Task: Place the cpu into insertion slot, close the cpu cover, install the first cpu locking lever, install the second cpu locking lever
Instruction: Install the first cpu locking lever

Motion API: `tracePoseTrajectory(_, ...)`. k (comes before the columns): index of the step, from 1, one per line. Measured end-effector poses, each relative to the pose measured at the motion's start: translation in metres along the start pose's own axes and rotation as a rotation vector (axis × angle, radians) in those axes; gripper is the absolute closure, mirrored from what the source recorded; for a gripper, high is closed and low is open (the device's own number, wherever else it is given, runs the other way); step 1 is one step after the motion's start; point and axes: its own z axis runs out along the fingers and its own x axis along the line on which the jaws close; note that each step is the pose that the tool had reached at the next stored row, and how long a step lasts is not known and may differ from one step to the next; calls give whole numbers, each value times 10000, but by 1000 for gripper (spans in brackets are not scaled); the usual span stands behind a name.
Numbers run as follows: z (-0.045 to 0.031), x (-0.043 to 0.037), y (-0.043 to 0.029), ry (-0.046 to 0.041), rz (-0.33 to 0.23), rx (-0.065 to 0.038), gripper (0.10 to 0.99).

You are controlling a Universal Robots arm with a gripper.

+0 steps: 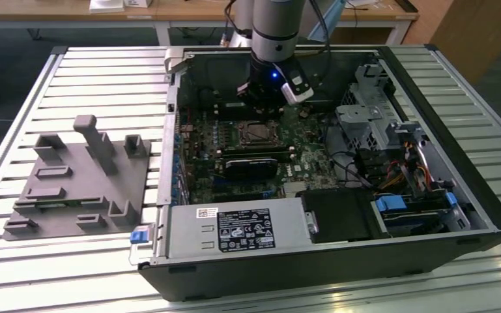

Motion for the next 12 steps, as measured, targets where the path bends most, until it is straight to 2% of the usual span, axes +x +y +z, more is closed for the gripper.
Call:
tracePoseTrajectory(5,6,-5,4,0,1,10,980)
tracePoseTrajectory(10,-110,-6,12,1,0,9,980)
tracePoseTrajectory(12,-114,-7,12,0,-1,10,980)
